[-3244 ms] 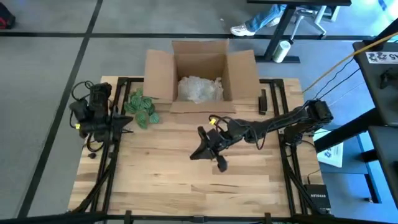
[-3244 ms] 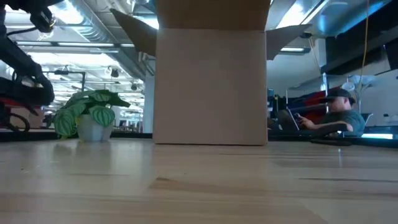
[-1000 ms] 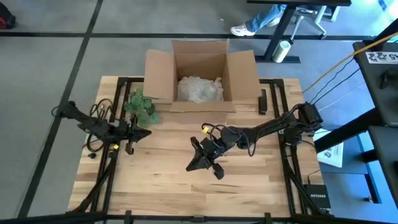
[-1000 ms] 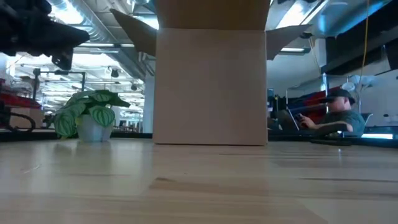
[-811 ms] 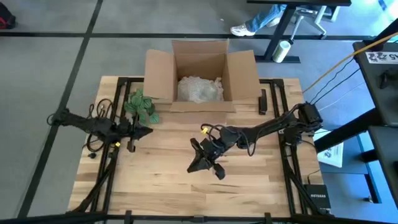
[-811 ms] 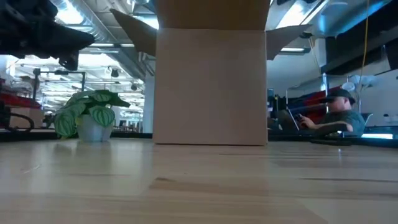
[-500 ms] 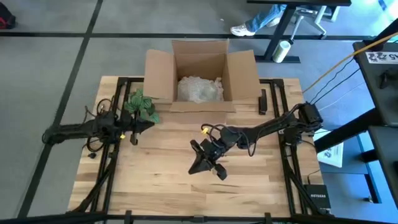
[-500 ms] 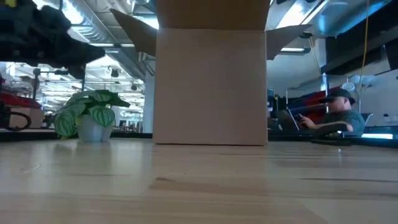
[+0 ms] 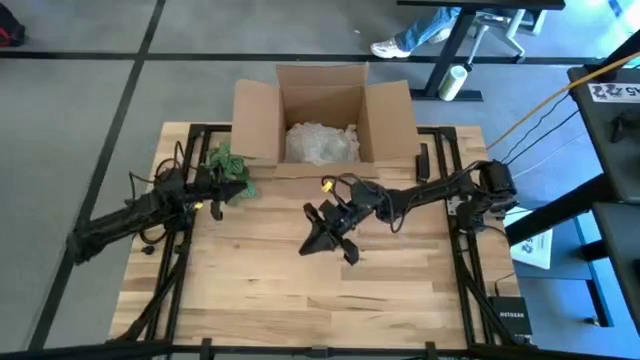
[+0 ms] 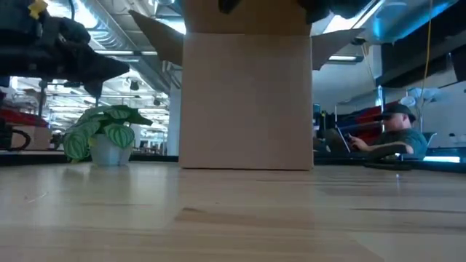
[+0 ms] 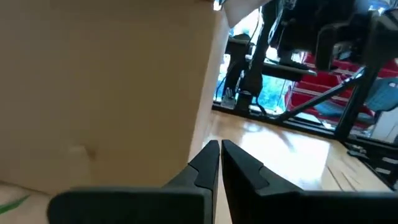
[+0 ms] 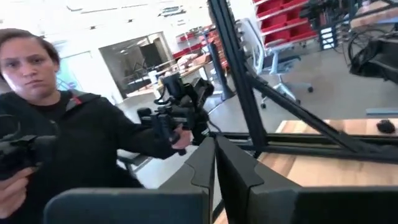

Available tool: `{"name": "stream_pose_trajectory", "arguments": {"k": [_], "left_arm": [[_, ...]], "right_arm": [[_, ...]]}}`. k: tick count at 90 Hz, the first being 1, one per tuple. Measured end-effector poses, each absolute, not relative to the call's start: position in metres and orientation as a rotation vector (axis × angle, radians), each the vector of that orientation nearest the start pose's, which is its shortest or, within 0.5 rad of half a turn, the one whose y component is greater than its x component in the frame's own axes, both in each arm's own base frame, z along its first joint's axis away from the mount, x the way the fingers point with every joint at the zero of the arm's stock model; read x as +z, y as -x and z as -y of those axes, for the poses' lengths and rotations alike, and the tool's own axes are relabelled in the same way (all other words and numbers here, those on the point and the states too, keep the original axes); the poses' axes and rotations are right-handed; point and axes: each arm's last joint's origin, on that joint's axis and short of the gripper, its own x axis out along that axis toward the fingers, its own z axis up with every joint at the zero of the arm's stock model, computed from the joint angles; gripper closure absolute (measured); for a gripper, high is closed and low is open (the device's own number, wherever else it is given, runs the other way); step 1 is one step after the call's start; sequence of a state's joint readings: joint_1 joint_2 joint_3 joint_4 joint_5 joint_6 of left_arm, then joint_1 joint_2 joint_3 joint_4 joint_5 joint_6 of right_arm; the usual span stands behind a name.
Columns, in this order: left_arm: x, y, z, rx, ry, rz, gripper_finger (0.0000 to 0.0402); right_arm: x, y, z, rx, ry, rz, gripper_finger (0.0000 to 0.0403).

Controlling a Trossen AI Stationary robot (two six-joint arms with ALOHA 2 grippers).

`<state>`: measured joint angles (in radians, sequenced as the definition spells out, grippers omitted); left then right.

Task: Wrap mug
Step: Return to home position

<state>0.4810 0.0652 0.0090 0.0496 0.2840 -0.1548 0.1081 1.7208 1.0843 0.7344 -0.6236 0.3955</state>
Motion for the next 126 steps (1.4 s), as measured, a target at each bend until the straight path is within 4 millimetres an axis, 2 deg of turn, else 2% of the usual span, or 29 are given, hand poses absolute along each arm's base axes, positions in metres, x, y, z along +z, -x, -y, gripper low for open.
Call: {"name": "stream_pose_trajectory", "arguments": {"k": [11, 19, 32, 47, 61, 81, 100, 113, 126], "left_arm": [[0.163, -0.094, -0.042, 0.211, 0.172, -0.031, 0.0402], [0.16, -0.096, -0.044, 0.213, 0.181, -0.061, 0.0402], [0.157, -0.097, -0.046, 0.211, 0.196, -0.093, 0.0402], [0.157, -0.097, -0.046, 0.188, 0.21, -0.096, 0.0402], [0.158, -0.096, -0.046, 0.183, 0.216, -0.085, 0.0402], [0.158, -0.096, -0.045, 0.184, 0.215, -0.082, 0.0402], [0.158, -0.095, -0.049, 0.219, 0.217, -0.079, 0.0402], [0.158, -0.093, -0.052, 0.241, 0.225, -0.074, 0.0402], [0.158, -0.092, -0.053, 0.254, 0.228, -0.071, 0.0402]], "right_arm": [[0.287, -0.367, -0.057, 0.688, -0.345, -0.128, 0.0403], [0.287, -0.352, -0.066, 0.575, -0.315, -0.203, 0.0403], [0.287, -0.313, -0.081, 0.435, -0.281, -0.167, 0.0403], [0.259, -0.266, -0.094, 0.341, -0.342, -0.101, 0.0403], [0.231, -0.241, -0.097, 0.307, -0.389, -0.088, 0.0403], [0.201, -0.224, -0.085, 0.284, -0.431, -0.078, 0.0403], [0.18, -0.195, -0.067, 0.276, -0.464, 0.052, 0.0403], [0.176, -0.175, -0.05, 0.268, -0.501, 0.137, 0.0403], [0.185, -0.163, -0.037, 0.32, -0.503, 0.173, 0.0403]]}}
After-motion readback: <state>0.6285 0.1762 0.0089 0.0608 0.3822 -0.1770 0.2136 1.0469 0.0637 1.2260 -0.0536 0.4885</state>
